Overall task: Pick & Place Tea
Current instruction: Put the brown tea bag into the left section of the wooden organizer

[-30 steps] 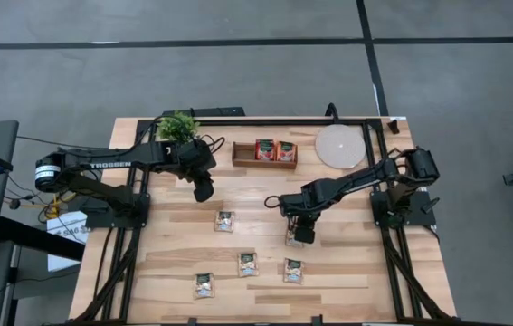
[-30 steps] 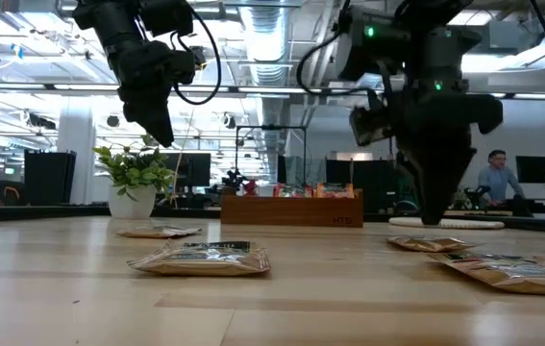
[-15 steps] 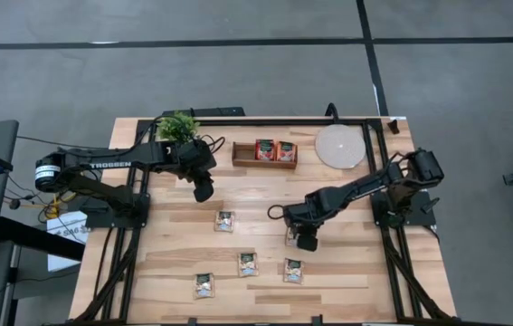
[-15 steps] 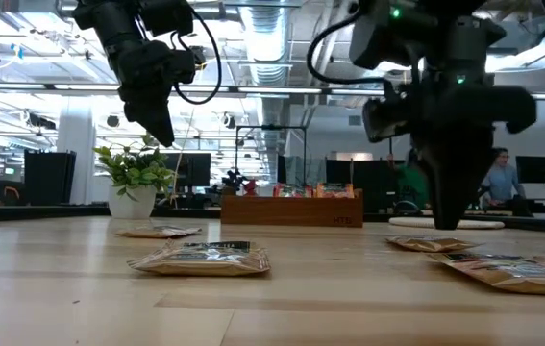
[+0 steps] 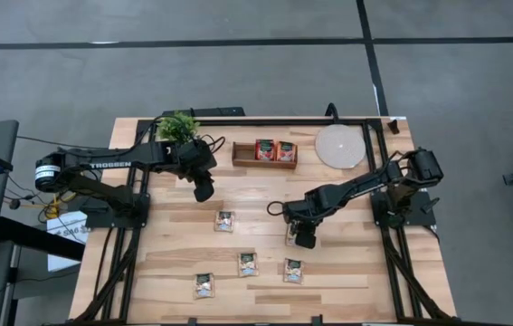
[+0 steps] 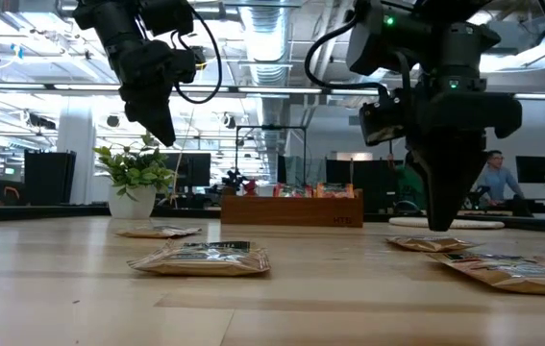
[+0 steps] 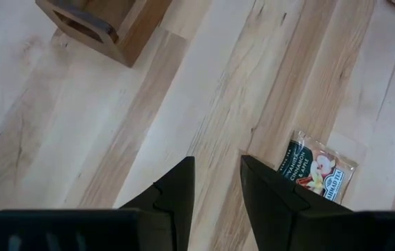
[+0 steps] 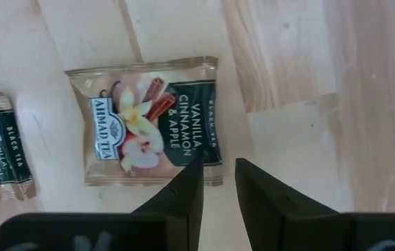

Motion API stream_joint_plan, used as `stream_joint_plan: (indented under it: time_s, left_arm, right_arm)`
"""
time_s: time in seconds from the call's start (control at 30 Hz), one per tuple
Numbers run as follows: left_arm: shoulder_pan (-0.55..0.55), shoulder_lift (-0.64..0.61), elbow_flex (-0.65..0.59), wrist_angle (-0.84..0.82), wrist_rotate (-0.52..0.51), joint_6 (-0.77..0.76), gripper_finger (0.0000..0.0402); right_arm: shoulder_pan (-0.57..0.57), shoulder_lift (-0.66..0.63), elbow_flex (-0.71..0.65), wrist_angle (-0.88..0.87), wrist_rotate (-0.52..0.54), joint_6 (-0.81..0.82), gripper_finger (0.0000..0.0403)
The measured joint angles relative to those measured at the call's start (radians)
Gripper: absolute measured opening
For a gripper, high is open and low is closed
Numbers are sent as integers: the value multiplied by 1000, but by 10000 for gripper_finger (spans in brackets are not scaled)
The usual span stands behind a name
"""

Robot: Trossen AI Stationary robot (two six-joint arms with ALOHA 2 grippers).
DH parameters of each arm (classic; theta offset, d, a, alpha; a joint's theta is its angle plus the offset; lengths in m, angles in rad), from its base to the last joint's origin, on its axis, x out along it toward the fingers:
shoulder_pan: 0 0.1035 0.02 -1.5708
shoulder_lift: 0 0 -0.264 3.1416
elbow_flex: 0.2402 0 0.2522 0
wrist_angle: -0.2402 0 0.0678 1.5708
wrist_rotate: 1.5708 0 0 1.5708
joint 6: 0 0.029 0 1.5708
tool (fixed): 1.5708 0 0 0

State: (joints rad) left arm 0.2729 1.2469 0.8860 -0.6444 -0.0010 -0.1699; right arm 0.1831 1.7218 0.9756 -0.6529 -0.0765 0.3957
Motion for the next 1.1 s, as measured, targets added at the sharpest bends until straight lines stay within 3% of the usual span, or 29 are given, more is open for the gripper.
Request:
stream_joint_plan:
  time_s: [1.1]
  left_arm:
    - [0, 0, 0, 9, 0, 22, 110]
  right_arm:
    - [18, -8, -64, 46, 74, 113, 76]
